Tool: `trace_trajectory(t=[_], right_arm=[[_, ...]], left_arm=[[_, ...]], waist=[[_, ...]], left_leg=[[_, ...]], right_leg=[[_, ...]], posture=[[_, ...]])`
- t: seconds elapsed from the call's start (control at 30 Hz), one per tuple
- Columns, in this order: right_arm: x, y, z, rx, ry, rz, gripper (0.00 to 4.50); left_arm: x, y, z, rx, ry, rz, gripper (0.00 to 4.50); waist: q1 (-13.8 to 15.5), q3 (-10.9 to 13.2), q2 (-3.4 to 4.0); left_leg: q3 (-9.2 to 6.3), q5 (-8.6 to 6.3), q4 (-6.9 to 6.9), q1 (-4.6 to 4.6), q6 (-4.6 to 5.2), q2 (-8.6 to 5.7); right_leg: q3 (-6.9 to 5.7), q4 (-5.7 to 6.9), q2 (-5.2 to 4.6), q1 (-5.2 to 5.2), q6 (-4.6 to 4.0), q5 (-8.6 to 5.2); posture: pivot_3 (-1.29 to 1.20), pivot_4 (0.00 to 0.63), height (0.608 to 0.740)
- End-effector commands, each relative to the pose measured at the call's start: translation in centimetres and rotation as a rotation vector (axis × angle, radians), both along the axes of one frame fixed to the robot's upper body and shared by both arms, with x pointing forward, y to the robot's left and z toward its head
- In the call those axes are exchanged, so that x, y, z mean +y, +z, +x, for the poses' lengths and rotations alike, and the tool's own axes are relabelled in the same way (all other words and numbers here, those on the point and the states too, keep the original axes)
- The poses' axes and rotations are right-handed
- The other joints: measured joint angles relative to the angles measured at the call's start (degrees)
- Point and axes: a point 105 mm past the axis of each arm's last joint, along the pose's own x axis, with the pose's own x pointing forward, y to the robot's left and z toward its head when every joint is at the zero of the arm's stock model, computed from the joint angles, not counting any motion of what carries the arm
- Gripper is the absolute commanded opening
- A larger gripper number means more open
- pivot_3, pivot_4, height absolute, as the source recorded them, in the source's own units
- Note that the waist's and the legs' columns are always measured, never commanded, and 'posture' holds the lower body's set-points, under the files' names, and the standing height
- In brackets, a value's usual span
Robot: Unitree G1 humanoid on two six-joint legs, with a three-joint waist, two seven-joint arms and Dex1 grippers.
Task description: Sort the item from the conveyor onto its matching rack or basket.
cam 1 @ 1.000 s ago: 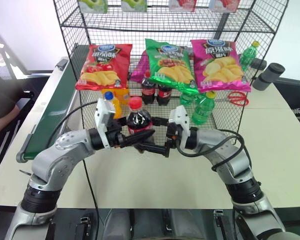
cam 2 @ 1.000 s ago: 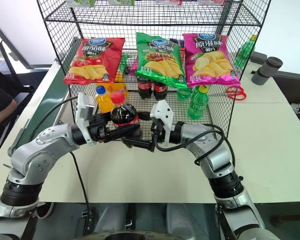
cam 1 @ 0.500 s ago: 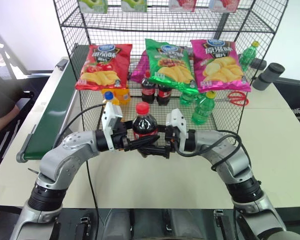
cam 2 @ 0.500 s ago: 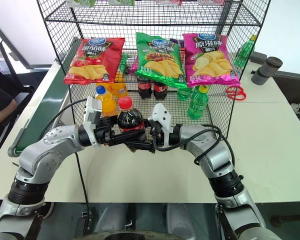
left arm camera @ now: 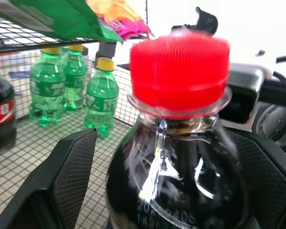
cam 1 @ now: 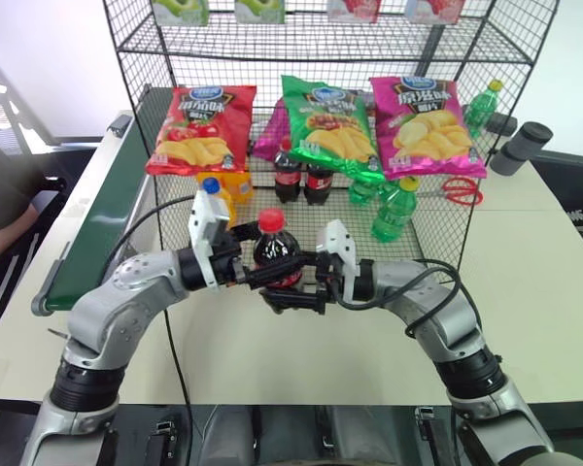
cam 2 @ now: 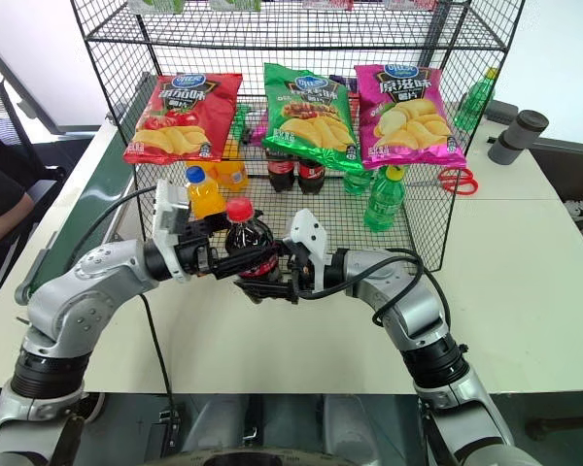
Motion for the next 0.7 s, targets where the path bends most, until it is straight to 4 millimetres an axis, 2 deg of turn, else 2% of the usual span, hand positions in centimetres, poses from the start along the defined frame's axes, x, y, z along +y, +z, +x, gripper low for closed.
trace_trajectory(t=[0.03, 0.1, 0.2, 0.3, 0.4, 0.57, 0.7], right_arm=[[-0.1, 0.8, 0.2, -0.066, -0.014, 0.018, 2.95], [-0.4, 0.4, 0.7, -0.071, -0.041, 0.012, 2.95], [-1.3, -0.1, 2.9, -0.104, -0.166, 0.025, 2.95], [-2.2, -0.6, 5.2, -0.172, -0.3, 0.028, 2.95], [-3.0, -0.8, 7.9, -0.224, -0.477, 0.072, 2.95], [-3.0, -1.8, 10.0, -0.313, -0.607, 0.08, 2.95], [-3.0, -2.8, 11.7, -0.321, -0.711, 0.076, 2.95]], left_arm=[[2.5, 1.1, -0.4, -0.018, 0.089, -0.002, 4.44], [3.8, 1.0, -0.8, -0.017, 0.134, 0.016, 4.44], [6.2, 0.3, -0.9, -0.047, 0.249, 0.088, 4.44], [7.3, -1.0, -1.1, -0.093, 0.308, 0.183, 4.44], [6.9, -1.9, -1.6, -0.144, 0.306, 0.205, 4.44], [6.1, -2.0, -1.1, -0.183, 0.331, 0.152, 4.44], [5.3, -2.5, -1.0, -0.192, 0.317, 0.147, 4.44]], waist=[[-0.05, 0.0, 0.0], [-0.03, 0.0, 0.0], [-0.09, 0.0, 0.01], [0.2, 0.01, 0.02], [0.1, 0.02, 0.04], [0.06, 0.03, 0.06], [-0.32, 0.04, 0.06]], left_leg=[[0.0, 0.0, 0.0, 0.0, 0.0, 0.01], [-0.01, 0.0, -0.01, 0.0, 0.0, 0.02], [-0.01, 0.0, 0.0, 0.01, 0.0, 0.01], [0.0, 0.0, 0.0, 0.02, -0.01, -0.01], [0.06, 0.0, 0.0, 0.03, -0.01, -0.03], [0.11, 0.0, -0.01, -0.01, -0.02, -0.04], [0.13, 0.01, -0.01, 0.01, -0.02, -0.01]], right_leg=[[0.0, 0.0, 0.0, -0.01, 0.0, 0.0], [-0.01, 0.0, 0.01, -0.01, 0.0, 0.0], [0.0, 0.0, 0.0, -0.01, -0.01, 0.0], [0.0, 0.01, -0.02, 0.0, -0.02, -0.01], [0.02, 0.0, -0.04, 0.01, -0.03, -0.01], [0.05, -0.01, -0.1, -0.02, -0.02, -0.01], [0.08, 0.03, -0.08, -0.04, -0.01, 0.0]], posture=[[0.0, 0.15, 0.734], [0.0, 0.15, 0.734], [0.0, 0.15, 0.734], [0.0, 0.15, 0.734], [0.0, 0.15, 0.734], [0.0, 0.15, 0.734], [0.0, 0.15, 0.734]])
